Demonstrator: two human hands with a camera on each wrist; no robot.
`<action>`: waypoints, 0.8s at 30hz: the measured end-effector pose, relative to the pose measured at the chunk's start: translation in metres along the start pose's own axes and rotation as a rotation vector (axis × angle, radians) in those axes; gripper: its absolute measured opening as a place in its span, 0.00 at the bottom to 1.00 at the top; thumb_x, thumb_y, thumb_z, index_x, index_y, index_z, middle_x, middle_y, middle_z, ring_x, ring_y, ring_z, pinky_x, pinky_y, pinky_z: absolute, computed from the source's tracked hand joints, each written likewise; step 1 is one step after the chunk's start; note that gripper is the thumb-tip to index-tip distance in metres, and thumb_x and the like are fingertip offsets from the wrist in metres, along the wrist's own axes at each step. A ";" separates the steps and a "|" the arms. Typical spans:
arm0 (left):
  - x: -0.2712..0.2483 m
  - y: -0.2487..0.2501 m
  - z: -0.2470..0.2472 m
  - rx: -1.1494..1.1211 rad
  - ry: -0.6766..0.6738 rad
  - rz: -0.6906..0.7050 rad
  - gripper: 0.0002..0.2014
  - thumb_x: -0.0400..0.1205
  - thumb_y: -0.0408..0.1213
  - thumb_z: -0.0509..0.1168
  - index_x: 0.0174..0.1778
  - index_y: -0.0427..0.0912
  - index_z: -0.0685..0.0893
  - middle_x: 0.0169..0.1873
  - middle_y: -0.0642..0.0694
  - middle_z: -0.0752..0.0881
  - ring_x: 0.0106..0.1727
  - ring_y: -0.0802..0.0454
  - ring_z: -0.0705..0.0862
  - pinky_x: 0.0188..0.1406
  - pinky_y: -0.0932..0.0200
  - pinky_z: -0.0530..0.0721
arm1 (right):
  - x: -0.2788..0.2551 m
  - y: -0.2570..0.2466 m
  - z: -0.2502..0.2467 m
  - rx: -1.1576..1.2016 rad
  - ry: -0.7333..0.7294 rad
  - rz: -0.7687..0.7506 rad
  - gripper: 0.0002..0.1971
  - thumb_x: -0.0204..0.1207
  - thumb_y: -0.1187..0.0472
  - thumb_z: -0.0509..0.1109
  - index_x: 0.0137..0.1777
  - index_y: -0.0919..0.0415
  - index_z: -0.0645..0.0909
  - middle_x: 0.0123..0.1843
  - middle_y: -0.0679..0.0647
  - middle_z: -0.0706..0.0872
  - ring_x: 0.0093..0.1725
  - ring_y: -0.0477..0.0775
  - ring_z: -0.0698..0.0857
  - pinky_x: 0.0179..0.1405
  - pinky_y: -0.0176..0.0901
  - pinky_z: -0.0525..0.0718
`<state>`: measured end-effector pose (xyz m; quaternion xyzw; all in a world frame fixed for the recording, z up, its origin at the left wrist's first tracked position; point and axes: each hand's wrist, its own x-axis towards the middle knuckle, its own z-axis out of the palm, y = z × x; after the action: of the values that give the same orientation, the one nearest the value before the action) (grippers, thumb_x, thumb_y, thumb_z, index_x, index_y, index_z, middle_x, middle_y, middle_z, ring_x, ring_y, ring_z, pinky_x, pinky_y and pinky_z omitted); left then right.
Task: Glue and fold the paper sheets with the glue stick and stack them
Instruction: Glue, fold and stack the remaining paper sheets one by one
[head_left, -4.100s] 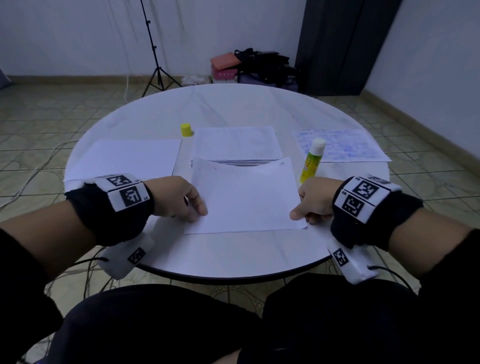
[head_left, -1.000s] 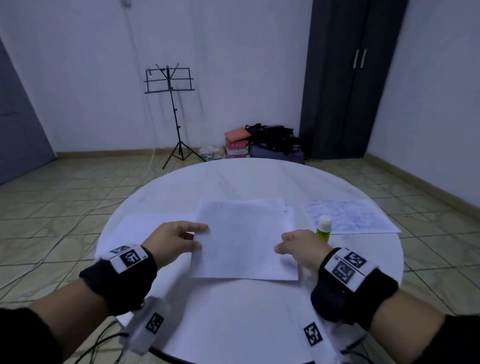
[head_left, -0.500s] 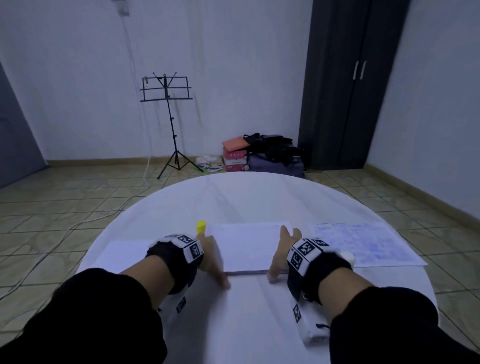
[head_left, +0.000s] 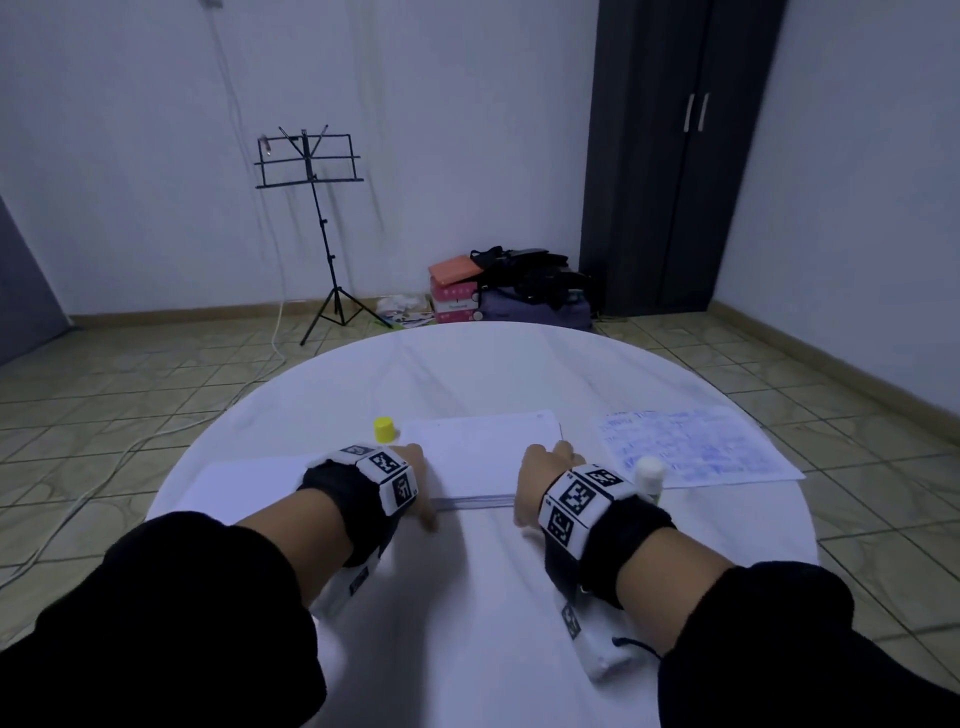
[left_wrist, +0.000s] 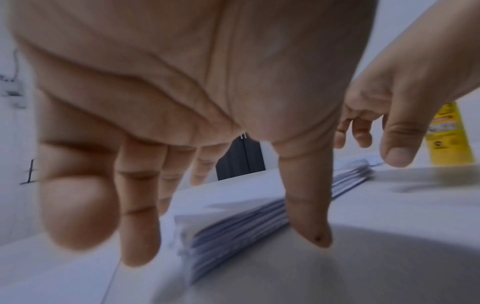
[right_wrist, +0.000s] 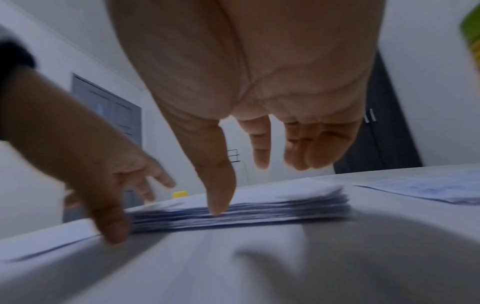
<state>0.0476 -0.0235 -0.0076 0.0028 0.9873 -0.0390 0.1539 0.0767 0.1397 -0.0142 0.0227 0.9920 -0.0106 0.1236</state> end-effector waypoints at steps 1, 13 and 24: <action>-0.006 0.005 -0.002 0.012 0.015 0.003 0.36 0.63 0.58 0.78 0.60 0.42 0.75 0.51 0.44 0.84 0.52 0.44 0.84 0.46 0.57 0.80 | -0.002 -0.001 0.002 0.028 -0.051 -0.012 0.20 0.75 0.57 0.68 0.65 0.62 0.72 0.64 0.60 0.74 0.67 0.64 0.75 0.66 0.57 0.76; -0.017 0.111 -0.026 0.099 0.027 0.180 0.36 0.77 0.58 0.68 0.76 0.39 0.71 0.73 0.42 0.75 0.74 0.43 0.73 0.70 0.51 0.72 | -0.036 0.113 0.016 -0.117 -0.353 -0.153 0.07 0.69 0.57 0.75 0.45 0.58 0.85 0.40 0.52 0.85 0.31 0.47 0.79 0.42 0.42 0.86; 0.058 0.178 -0.053 0.207 0.024 0.285 0.39 0.77 0.64 0.63 0.81 0.50 0.63 0.77 0.47 0.70 0.78 0.43 0.65 0.74 0.44 0.69 | 0.036 0.196 -0.013 -0.131 -0.159 -0.009 0.16 0.83 0.62 0.57 0.69 0.61 0.72 0.73 0.61 0.72 0.71 0.61 0.75 0.61 0.44 0.75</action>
<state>-0.0205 0.1573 0.0114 0.1590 0.9694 -0.1182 0.1449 0.0484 0.3371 -0.0135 0.0094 0.9777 0.0519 0.2032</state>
